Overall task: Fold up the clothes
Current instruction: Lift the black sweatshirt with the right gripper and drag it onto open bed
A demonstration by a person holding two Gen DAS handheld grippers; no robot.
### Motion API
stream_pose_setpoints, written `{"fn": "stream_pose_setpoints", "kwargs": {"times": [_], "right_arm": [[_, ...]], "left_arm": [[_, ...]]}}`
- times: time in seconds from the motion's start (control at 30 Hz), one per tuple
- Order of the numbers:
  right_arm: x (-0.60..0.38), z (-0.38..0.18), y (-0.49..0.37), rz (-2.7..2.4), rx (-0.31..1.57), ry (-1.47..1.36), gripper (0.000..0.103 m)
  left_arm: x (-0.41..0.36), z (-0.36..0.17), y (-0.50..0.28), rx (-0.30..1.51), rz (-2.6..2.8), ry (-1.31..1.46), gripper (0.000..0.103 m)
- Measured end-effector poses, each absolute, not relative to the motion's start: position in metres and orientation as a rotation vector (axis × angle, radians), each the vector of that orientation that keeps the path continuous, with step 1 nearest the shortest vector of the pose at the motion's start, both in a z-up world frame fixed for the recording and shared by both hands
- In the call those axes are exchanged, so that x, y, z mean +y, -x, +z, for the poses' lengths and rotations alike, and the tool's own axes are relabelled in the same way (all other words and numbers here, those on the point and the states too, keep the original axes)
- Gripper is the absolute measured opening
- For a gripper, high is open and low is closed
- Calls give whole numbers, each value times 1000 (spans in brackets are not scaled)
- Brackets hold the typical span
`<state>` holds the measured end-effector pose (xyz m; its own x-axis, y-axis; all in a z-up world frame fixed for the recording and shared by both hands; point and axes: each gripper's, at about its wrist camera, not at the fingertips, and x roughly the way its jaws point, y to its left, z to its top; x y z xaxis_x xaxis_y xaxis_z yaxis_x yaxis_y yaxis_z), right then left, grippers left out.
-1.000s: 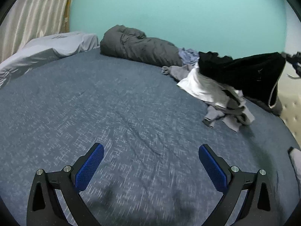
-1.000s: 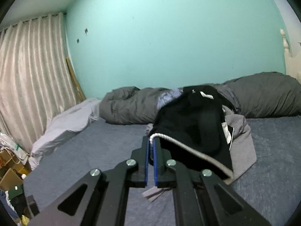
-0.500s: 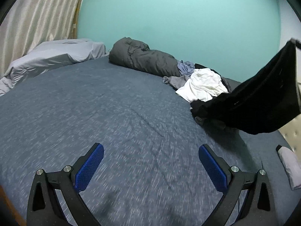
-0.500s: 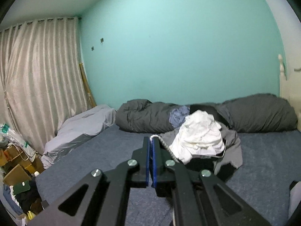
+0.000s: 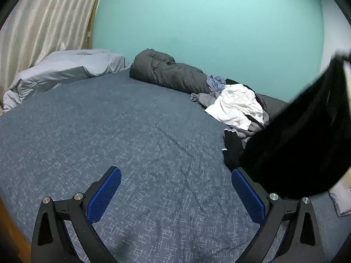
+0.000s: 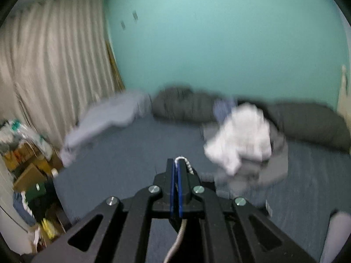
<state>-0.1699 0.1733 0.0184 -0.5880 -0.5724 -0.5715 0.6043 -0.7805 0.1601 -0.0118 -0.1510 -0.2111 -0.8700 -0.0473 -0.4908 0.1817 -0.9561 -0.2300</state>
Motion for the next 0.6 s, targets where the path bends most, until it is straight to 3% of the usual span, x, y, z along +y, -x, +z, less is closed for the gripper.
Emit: {"fn": "stream_pose_setpoints", "kwargs": {"times": [0.23,0.43,0.53,0.57,0.6], "right_arm": [[176,-130,191,-2331,-8,-1119,4],[198,-206,201,-2452,44,-1354,10],[226,-215,194,-2564,44,-1366,31],[240,-212,189,-2606,15,-1361,50],[255,-210,183,-2645,-32,-1345,58]], "left_arm": [[-138,-220,21,355,-2927,-803,103],[-128,-232,34,314,-2943,-881,103],[-124,-237,40,314,-2951,-915,103],[-122,-237,41,313,-2955,-921,103],[-121,-238,42,312,-2959,-928,103]]}}
